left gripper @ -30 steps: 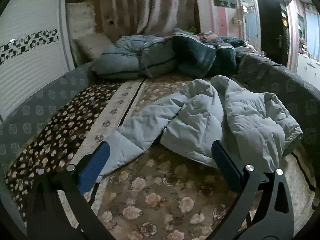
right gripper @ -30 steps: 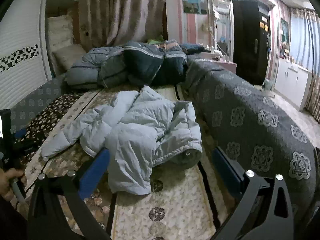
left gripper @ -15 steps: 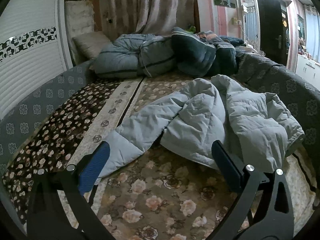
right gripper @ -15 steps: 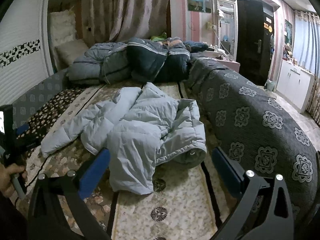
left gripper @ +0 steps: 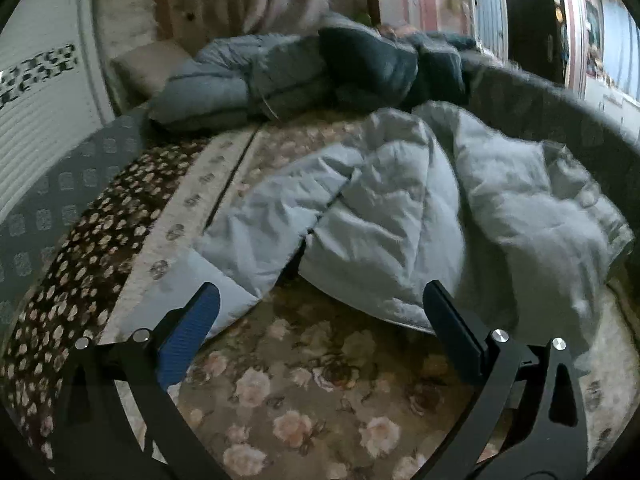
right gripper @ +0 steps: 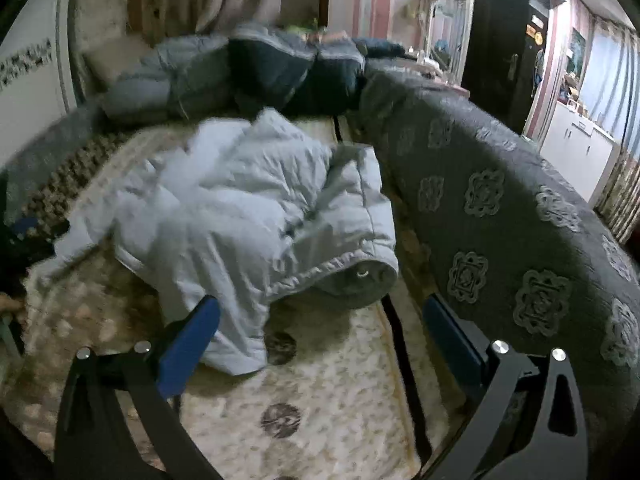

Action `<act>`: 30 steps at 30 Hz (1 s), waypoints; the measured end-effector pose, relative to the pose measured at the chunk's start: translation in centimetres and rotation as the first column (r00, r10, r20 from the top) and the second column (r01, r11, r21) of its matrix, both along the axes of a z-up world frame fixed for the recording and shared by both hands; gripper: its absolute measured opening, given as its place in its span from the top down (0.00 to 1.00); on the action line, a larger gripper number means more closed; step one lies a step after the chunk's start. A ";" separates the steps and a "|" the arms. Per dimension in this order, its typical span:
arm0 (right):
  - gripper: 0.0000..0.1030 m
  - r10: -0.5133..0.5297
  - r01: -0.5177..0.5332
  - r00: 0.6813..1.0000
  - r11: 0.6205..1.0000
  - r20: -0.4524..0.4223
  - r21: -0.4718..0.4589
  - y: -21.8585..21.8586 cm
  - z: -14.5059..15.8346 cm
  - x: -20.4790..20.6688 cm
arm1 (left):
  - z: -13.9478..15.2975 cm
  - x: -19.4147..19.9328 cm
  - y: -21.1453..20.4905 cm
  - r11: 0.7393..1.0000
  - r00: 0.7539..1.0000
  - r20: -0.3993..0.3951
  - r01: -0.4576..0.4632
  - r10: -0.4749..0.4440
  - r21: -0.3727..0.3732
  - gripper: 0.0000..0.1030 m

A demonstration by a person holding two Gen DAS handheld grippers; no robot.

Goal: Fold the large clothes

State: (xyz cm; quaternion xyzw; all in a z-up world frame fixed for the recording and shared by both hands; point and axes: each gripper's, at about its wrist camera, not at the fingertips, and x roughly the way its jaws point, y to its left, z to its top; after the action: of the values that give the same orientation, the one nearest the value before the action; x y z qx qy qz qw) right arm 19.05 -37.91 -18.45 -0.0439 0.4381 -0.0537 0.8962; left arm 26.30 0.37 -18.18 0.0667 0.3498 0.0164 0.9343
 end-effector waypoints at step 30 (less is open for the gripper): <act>0.09 -0.107 0.125 0.988 0.979 -0.114 0.161 -7.0 -6.5 5.2 | 4.7 -1.5 0.2 0.906 0.925 -0.035 0.361 -0.377 -0.220 1.00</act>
State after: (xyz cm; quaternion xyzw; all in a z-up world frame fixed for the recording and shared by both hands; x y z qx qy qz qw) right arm 24.27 -44.91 -24.96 0.0546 0.4890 -0.0666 0.8680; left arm 24.76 0.54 -13.51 0.0335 0.3662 -0.2002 0.9081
